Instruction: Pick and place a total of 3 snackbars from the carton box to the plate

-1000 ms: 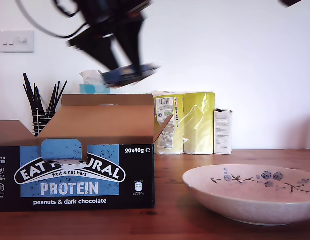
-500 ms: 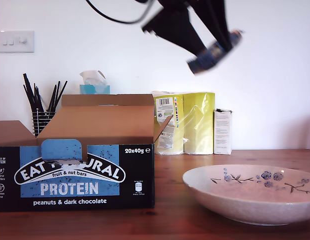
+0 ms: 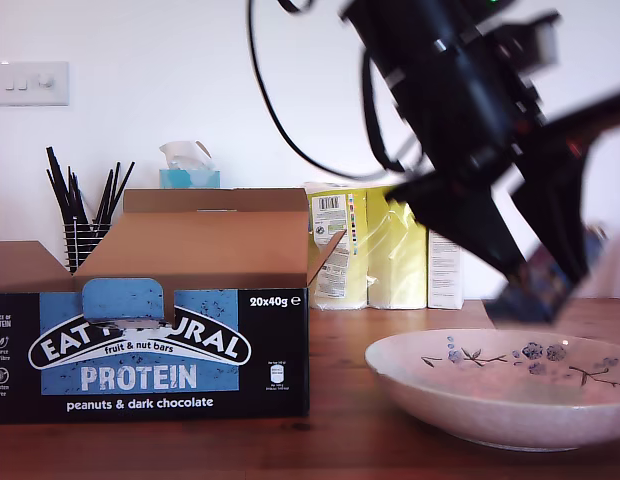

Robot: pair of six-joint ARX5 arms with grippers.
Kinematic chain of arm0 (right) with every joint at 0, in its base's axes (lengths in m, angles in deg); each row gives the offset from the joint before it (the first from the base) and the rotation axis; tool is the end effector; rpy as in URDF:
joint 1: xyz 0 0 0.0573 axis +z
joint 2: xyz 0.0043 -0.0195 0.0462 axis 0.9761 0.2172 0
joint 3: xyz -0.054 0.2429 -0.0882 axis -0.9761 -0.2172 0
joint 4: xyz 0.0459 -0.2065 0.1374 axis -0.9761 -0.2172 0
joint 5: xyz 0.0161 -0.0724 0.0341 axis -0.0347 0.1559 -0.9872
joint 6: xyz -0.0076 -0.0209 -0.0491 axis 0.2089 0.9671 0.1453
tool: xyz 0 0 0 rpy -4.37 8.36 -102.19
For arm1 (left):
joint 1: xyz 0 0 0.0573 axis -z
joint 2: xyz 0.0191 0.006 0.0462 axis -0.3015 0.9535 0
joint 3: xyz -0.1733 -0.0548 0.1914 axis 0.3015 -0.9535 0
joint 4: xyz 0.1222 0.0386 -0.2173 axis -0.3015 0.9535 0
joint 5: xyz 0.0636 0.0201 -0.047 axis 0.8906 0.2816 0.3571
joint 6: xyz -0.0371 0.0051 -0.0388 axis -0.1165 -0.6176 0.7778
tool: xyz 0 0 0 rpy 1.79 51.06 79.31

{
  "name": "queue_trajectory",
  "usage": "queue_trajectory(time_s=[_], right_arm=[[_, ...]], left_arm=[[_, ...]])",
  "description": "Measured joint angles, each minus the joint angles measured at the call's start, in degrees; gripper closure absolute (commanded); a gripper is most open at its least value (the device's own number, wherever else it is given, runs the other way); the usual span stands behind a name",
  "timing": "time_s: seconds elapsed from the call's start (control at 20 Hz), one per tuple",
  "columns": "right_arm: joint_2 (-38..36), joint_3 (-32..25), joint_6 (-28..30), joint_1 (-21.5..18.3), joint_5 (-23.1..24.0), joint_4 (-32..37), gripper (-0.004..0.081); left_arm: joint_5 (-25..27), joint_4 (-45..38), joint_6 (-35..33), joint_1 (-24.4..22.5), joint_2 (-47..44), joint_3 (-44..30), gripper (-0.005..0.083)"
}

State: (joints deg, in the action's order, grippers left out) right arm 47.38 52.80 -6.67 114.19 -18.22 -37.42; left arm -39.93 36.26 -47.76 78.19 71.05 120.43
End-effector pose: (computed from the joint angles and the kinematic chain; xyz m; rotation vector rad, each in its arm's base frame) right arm 0.0475 0.0315 0.3201 -0.1658 0.7015 0.4712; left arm 0.2150 -0.3890 0.2134 0.3862 0.9664 -1.0181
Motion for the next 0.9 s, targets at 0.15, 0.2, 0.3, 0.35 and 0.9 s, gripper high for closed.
queue_trajectory(time_s=[0.15,0.2,0.3,0.35,0.9], right_arm=[[0.0,0.0,0.0,0.0,0.3,0.0,0.0783],[0.0,0.0,0.1,0.0,0.3,0.0,0.0783],[0.0,0.0,0.2,0.0,0.3,0.0,0.0783],[0.0,0.0,0.2,0.0,0.3,0.0,0.0783],[0.0,0.0,1.6,0.0,0.3,1.0,0.0783]], left_arm=[[0.0,-0.4,0.0,0.8,3.3,0.0,0.0540],[0.1,-0.4,0.0,0.9,3.8,0.0,0.0540],[0.1,-0.5,0.0,0.8,3.9,0.0,0.0535],[0.2,-0.7,0.0,0.8,3.9,0.0,0.0534],[-0.2,-0.6,0.0,0.7,3.9,0.0,0.0424]])
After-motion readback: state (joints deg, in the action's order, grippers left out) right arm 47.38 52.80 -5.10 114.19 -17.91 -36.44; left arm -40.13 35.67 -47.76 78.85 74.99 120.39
